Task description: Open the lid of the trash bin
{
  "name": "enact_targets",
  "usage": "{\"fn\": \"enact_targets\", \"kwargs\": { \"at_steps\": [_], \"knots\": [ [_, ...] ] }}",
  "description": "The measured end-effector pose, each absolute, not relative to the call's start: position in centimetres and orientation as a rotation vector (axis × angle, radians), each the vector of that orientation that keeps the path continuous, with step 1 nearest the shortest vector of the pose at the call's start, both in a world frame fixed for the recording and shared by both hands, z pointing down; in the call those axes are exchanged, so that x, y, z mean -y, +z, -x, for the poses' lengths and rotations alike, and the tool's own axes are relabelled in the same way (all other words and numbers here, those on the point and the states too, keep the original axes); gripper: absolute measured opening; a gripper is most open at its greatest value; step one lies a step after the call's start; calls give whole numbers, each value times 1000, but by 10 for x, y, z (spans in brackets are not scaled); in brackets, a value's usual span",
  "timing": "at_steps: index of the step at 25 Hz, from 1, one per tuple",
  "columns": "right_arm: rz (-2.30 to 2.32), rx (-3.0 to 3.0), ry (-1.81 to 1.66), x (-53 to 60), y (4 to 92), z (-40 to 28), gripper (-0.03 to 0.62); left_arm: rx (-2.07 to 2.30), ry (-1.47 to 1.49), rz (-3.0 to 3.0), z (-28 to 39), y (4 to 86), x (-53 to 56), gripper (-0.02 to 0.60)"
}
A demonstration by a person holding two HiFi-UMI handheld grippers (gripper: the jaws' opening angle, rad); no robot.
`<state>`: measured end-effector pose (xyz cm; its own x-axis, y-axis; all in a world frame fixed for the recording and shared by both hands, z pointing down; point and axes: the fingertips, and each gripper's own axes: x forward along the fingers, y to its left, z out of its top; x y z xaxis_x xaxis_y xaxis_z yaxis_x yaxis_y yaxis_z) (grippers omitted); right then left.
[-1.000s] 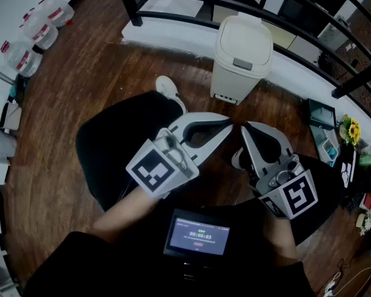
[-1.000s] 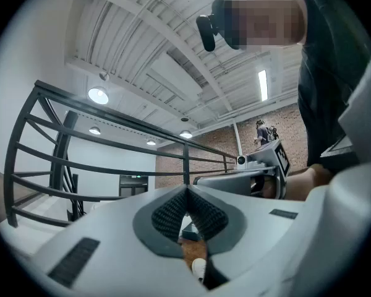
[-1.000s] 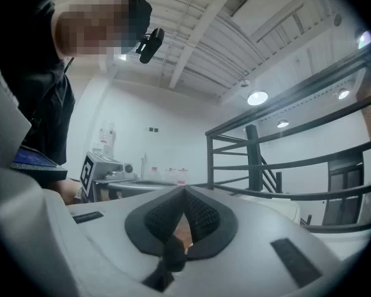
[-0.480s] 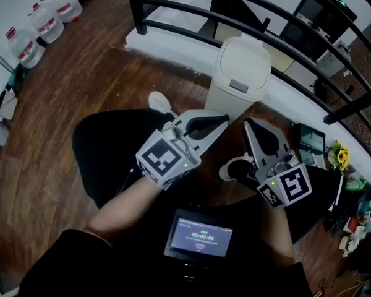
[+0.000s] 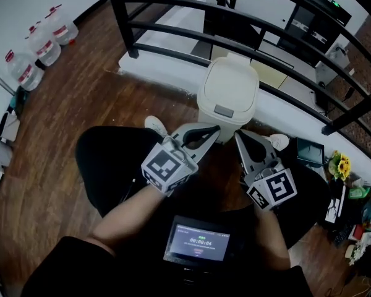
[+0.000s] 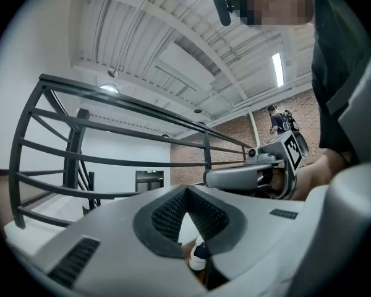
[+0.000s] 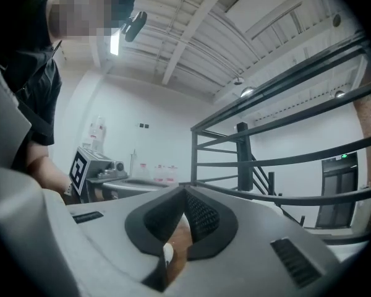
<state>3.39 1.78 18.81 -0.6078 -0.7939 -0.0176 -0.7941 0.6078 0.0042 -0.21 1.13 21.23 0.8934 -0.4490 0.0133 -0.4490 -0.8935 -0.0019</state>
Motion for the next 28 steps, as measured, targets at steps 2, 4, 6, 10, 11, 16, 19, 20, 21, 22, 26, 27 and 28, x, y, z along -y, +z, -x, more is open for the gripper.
{"fn": "enact_targets", "kwargs": {
  "at_steps": [2,4,6,10,11,16,19,20,21,22,26,27,28],
  "knots": [
    [1375,-2797,9,2,192,-46,28,729,-5,-3000,-7,222,11,38],
    [1351,-2794,-7,19,201,-55,28,750,-34,-2979,-14,233,31,38],
    [1331,-2784,-34,34,216,-62,28,772,-27,-2971,-18,248,44,38],
    [1304,-2772,-59,56,241,-66,28,817,-19,-3012,-22,263,56,38],
    [1294,-2781,-55,59,247,-65,28,836,-21,-3030,-22,266,58,38],
    [1186,-2840,-12,59,273,-44,28,851,2,-3047,-23,294,58,38],
    [1161,-2846,-81,56,301,-37,28,781,114,-3024,-25,330,52,38],
    [1164,-2847,-109,56,313,-36,28,764,141,-3009,-25,342,50,38],
    [1172,-2847,-138,57,325,-36,28,756,160,-2994,-25,352,50,38],
    [1188,-2841,-175,58,337,-37,28,756,178,-2979,-24,362,50,38],
    [1304,-2796,-317,66,381,-51,28,793,230,-2898,-21,408,62,38],
    [1334,-2798,-336,68,391,-53,28,800,248,-2880,-20,420,65,38],
    [1358,-2806,-354,70,403,-54,28,802,270,-2865,-20,432,67,38]
  ]
}}
